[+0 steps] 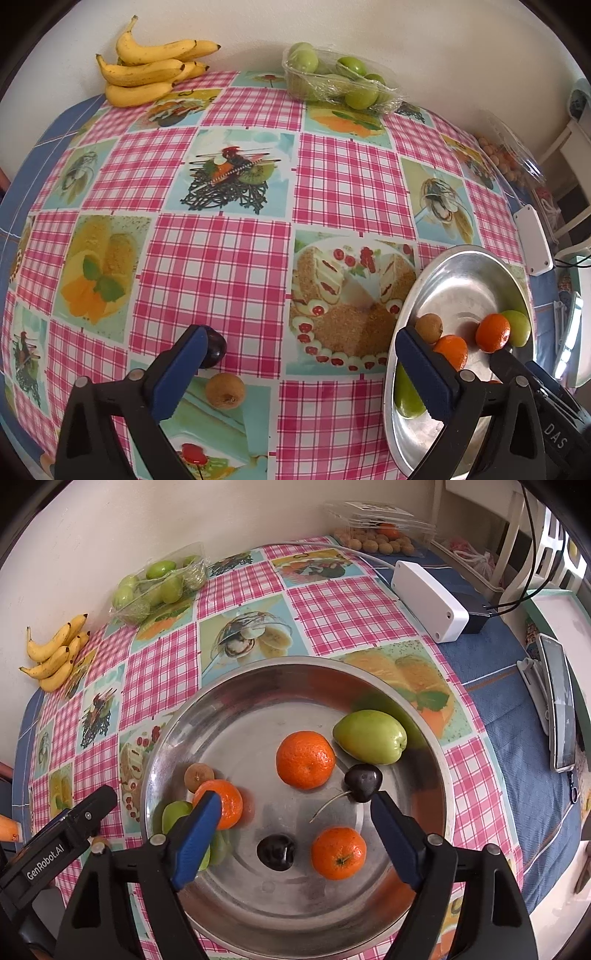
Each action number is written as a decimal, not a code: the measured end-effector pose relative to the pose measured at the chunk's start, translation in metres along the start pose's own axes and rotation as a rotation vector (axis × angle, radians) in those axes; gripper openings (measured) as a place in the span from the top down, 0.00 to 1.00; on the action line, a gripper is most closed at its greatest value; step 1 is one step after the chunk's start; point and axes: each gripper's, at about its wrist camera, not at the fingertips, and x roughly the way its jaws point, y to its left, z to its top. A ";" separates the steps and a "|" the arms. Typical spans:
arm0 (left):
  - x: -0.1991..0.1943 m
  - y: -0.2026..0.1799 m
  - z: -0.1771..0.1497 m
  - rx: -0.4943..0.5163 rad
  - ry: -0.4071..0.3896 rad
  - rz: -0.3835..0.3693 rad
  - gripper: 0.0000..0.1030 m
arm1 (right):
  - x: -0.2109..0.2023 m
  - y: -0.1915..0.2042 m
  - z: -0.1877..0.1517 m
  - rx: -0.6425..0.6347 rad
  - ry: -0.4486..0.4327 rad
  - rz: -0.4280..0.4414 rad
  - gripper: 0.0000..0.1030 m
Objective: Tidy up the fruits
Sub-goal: 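Move both grippers away from the bowl toward a dark plum and brown kiwi, then lower the left gripper toward the dark plum while the right gripper closes on the brown kiwi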
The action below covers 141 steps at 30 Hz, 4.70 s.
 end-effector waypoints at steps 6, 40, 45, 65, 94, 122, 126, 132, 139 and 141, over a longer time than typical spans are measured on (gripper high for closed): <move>0.002 0.002 0.000 -0.008 -0.002 0.017 0.00 | 0.000 0.001 0.000 -0.006 -0.003 0.006 0.17; -0.018 0.031 -0.004 -0.020 -0.044 0.031 0.00 | -0.014 0.034 -0.013 -0.075 -0.056 0.021 0.04; -0.026 0.052 -0.002 -0.049 -0.060 0.040 0.00 | -0.015 0.058 -0.020 -0.139 -0.049 0.027 0.04; -0.049 0.138 -0.006 -0.165 -0.084 0.072 0.00 | -0.023 0.145 -0.045 -0.330 -0.044 0.072 0.04; -0.022 0.166 -0.010 -0.261 0.031 0.070 0.00 | 0.002 0.196 -0.054 -0.414 0.016 0.191 0.05; 0.012 0.168 -0.015 -0.273 0.126 0.095 0.00 | 0.044 0.209 -0.067 -0.458 0.131 0.186 0.27; 0.012 0.171 -0.014 -0.278 0.123 0.080 0.00 | 0.044 0.215 -0.066 -0.463 0.127 0.198 0.42; 0.009 0.166 -0.012 -0.266 0.119 0.075 0.00 | 0.045 0.213 -0.063 -0.435 0.123 0.213 0.61; 0.007 0.165 -0.012 -0.262 0.112 0.074 0.00 | 0.045 0.212 -0.062 -0.429 0.132 0.225 0.73; 0.007 0.166 -0.012 -0.263 0.112 0.073 0.00 | 0.044 0.211 -0.062 -0.430 0.131 0.227 0.73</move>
